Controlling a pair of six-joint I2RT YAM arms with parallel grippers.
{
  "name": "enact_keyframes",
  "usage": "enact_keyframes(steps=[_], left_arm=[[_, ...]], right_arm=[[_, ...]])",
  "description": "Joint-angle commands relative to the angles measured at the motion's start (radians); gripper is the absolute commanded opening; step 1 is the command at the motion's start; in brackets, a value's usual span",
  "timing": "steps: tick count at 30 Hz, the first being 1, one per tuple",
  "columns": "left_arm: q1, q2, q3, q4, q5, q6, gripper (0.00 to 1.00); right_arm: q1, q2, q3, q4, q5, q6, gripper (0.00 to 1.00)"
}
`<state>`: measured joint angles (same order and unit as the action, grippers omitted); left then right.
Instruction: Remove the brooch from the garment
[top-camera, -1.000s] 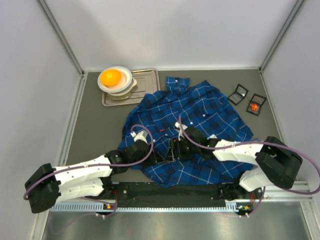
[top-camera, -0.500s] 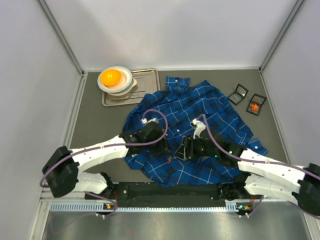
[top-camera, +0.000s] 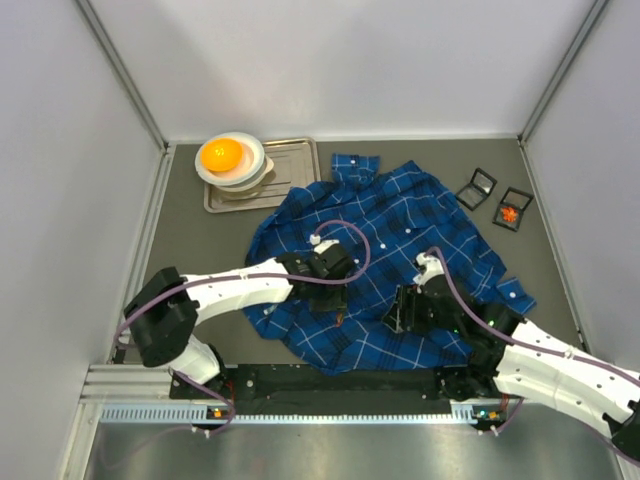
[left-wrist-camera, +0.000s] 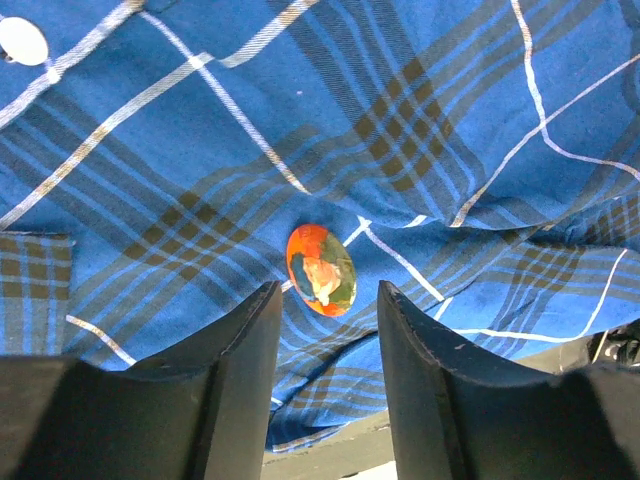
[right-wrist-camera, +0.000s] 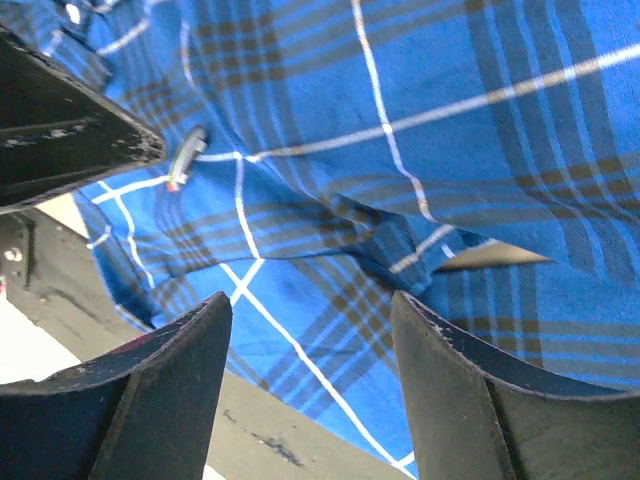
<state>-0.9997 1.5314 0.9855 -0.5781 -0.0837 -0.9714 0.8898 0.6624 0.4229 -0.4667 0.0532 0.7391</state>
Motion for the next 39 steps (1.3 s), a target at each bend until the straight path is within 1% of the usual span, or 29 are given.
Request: enact_keyframes(steps=[1, 12, 13, 16, 18, 19, 22, 23, 26, 30, 34, 36, 39], left_arm=[[-0.034, 0.047, 0.08, -0.038, -0.057, 0.025, 0.47], [-0.066, 0.139, 0.124, -0.063, -0.076, 0.025, 0.41], [-0.068, 0.145, 0.124, -0.062, -0.074, 0.022, 0.38], [-0.073, 0.138, 0.119, -0.06, -0.088, 0.011, 0.34], [-0.073, 0.128, 0.11, -0.063, -0.114, 0.005, 0.33], [-0.073, 0.121, 0.107, -0.062, -0.116, 0.005, 0.29], [-0.073, 0.116, 0.101, -0.049, -0.103, 0.005, 0.22], [-0.073, 0.11, 0.094, -0.04, -0.097, 0.005, 0.17], [-0.074, 0.087, 0.068, -0.023, -0.103, -0.006, 0.13], [-0.074, 0.035, 0.027, 0.03, -0.11, -0.01, 0.09], [-0.076, 0.003, -0.007, 0.06, -0.1, -0.01, 0.03], [-0.079, -0.001, -0.01, 0.061, -0.099, -0.01, 0.0], [-0.088, 0.003, -0.018, 0.061, -0.108, -0.009, 0.0]], right_arm=[[-0.012, -0.018, -0.015, -0.035, 0.01, 0.002, 0.65], [-0.012, -0.032, 0.01, -0.033, 0.002, -0.014, 0.65], [-0.012, -0.026, 0.013, -0.032, 0.004, -0.017, 0.65], [-0.012, -0.009, 0.017, -0.027, 0.008, -0.026, 0.65], [-0.012, 0.008, 0.02, -0.013, 0.001, -0.032, 0.65], [-0.012, 0.016, 0.023, -0.004, -0.004, -0.035, 0.65], [-0.012, 0.052, 0.028, 0.045, -0.038, -0.038, 0.66], [-0.012, 0.08, 0.03, 0.078, -0.049, -0.04, 0.66], [-0.012, 0.124, 0.034, 0.135, -0.104, -0.037, 0.66], [-0.012, 0.222, 0.043, 0.278, -0.191, -0.023, 0.66], [-0.012, 0.307, 0.06, 0.376, -0.236, -0.012, 0.66], [-0.014, 0.344, 0.065, 0.422, -0.268, 0.003, 0.64], [-0.015, 0.423, 0.071, 0.523, -0.311, 0.035, 0.58]])
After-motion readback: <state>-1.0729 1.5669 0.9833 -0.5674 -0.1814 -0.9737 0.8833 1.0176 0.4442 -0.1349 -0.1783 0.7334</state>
